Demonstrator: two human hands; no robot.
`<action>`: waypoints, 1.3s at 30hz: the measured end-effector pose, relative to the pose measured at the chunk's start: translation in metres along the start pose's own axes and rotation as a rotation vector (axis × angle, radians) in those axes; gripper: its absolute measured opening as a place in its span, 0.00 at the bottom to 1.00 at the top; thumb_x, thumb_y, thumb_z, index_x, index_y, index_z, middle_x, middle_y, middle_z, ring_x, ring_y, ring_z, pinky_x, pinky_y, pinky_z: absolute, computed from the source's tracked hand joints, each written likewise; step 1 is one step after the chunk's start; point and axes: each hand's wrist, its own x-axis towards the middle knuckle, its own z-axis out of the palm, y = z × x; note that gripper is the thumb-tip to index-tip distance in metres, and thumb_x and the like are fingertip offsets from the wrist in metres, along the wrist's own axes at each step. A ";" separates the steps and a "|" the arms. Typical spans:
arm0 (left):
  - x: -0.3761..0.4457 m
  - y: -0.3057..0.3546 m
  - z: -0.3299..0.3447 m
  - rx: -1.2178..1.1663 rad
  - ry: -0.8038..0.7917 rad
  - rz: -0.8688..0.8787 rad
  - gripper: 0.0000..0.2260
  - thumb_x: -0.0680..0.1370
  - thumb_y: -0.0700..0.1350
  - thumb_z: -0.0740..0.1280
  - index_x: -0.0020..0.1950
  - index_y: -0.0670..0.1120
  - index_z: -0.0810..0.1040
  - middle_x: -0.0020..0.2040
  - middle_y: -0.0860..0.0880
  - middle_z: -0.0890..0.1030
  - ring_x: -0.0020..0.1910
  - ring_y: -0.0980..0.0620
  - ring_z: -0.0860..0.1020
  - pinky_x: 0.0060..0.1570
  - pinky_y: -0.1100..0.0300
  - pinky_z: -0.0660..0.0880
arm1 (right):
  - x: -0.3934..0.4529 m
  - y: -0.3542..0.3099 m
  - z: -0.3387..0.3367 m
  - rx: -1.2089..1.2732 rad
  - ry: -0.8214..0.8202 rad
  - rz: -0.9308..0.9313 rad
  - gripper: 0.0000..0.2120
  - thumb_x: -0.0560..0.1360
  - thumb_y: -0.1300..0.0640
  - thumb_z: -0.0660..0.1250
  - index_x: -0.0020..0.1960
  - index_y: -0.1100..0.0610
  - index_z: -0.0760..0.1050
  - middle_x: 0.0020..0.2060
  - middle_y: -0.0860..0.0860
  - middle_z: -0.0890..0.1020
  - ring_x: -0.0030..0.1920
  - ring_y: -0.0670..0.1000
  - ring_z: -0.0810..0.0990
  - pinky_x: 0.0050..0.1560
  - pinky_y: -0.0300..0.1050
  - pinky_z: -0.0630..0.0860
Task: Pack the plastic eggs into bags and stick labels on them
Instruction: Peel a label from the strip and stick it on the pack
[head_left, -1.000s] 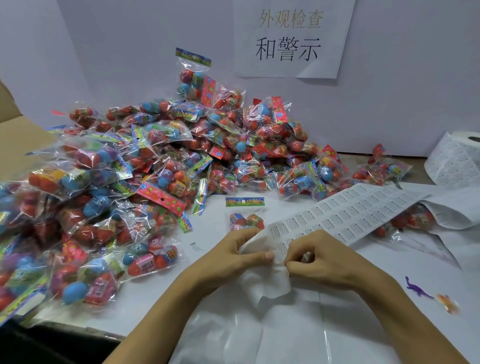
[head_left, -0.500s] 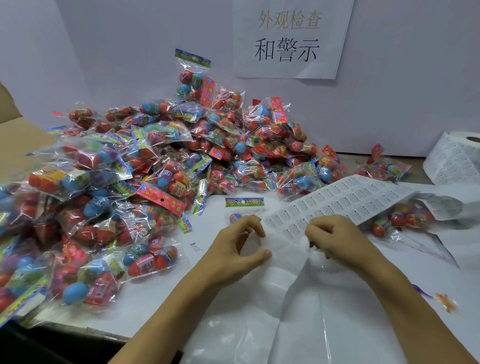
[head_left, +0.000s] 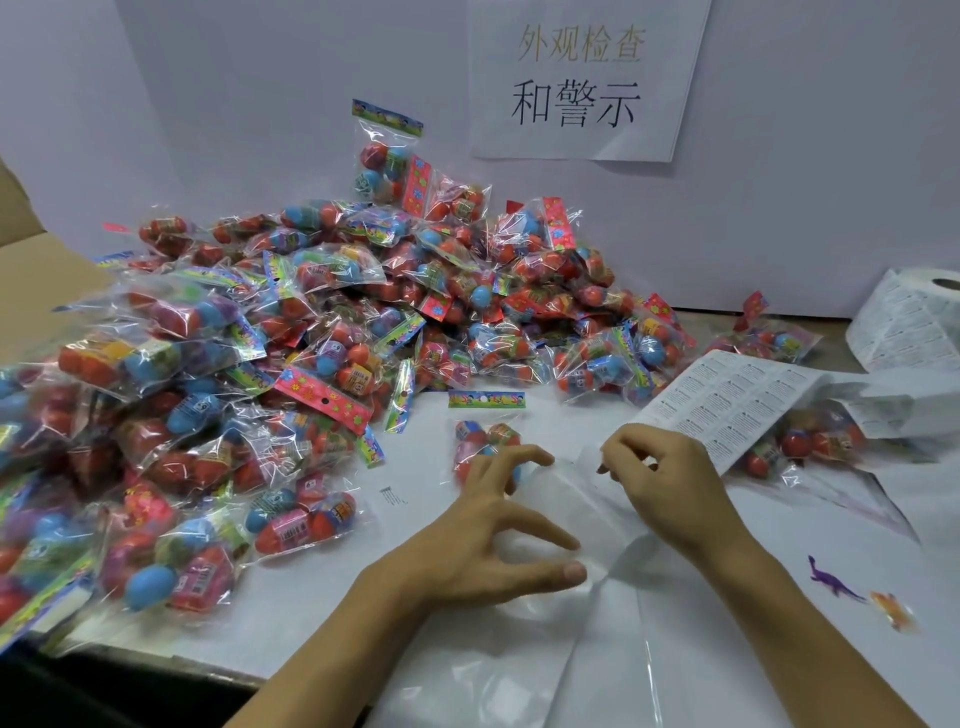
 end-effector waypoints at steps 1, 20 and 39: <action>0.001 0.000 0.001 0.007 0.049 0.016 0.16 0.74 0.66 0.71 0.56 0.60 0.86 0.73 0.63 0.61 0.74 0.60 0.59 0.74 0.61 0.61 | -0.001 0.000 0.002 -0.002 0.006 -0.025 0.13 0.75 0.66 0.67 0.33 0.57 0.79 0.31 0.47 0.82 0.38 0.46 0.79 0.37 0.37 0.72; 0.014 0.005 0.006 -0.619 0.398 -0.103 0.12 0.74 0.55 0.72 0.47 0.48 0.88 0.31 0.51 0.78 0.32 0.53 0.72 0.33 0.65 0.67 | -0.014 -0.008 0.022 -0.026 -0.088 -0.295 0.08 0.76 0.56 0.73 0.38 0.54 0.81 0.34 0.43 0.79 0.37 0.47 0.78 0.35 0.34 0.70; 0.013 0.002 -0.004 -0.776 0.326 -0.233 0.27 0.69 0.61 0.71 0.53 0.38 0.83 0.33 0.49 0.69 0.31 0.52 0.65 0.31 0.63 0.60 | -0.006 -0.007 0.006 0.174 -0.273 0.064 0.18 0.65 0.30 0.72 0.47 0.41 0.86 0.41 0.41 0.86 0.41 0.42 0.83 0.41 0.35 0.78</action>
